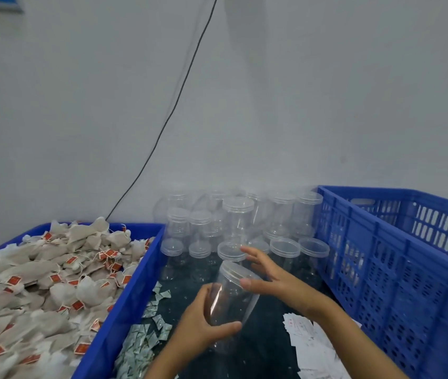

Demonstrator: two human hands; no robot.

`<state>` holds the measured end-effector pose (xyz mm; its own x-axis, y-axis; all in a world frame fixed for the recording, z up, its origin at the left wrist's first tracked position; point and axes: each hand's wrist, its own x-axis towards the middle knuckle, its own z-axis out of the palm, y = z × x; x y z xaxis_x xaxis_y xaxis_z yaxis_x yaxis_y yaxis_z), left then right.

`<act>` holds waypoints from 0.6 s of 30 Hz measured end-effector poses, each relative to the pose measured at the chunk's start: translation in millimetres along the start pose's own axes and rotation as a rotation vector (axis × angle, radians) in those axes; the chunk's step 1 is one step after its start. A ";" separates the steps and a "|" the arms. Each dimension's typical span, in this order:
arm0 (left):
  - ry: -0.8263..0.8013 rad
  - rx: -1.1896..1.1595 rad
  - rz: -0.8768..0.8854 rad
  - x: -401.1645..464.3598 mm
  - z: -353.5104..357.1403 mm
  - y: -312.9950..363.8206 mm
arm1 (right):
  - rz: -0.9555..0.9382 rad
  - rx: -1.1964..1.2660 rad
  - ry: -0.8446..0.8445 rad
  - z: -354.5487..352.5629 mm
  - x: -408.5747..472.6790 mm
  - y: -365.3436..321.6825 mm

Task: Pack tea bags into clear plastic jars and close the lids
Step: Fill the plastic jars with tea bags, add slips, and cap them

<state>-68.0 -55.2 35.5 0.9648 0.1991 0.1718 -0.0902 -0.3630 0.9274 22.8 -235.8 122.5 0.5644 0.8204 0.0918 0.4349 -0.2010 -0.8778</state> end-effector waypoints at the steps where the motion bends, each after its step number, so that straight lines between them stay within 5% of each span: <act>1: 0.093 0.102 0.021 0.7 2.5 -0.2 | 0.063 -0.030 0.077 5.9 4.4 4.0; 5: 0.194 0.287 0.102 3.0 5.2 4.9 | 0.116 -0.050 0.225 19.4 14.7 17.2; 10: -0.246 -0.165 -0.005 4.9 -15.5 -6.0 | 0.010 0.177 -0.068 -9.6 5.1 16.0; 13: -0.134 -0.028 0.026 7.6 -11.2 -7.9 | 0.044 0.086 -0.093 -8.6 6.3 13.4; 18: 0.073 0.186 0.099 14.5 -2.9 -2.4 | 0.107 -0.023 0.165 10.9 21.7 15.1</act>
<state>-54.5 -48.9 36.7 0.9324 0.2173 0.2888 -0.1298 -0.5443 0.8288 34.0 -215.2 106.1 0.7148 0.6952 0.0762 0.3811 -0.2958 -0.8760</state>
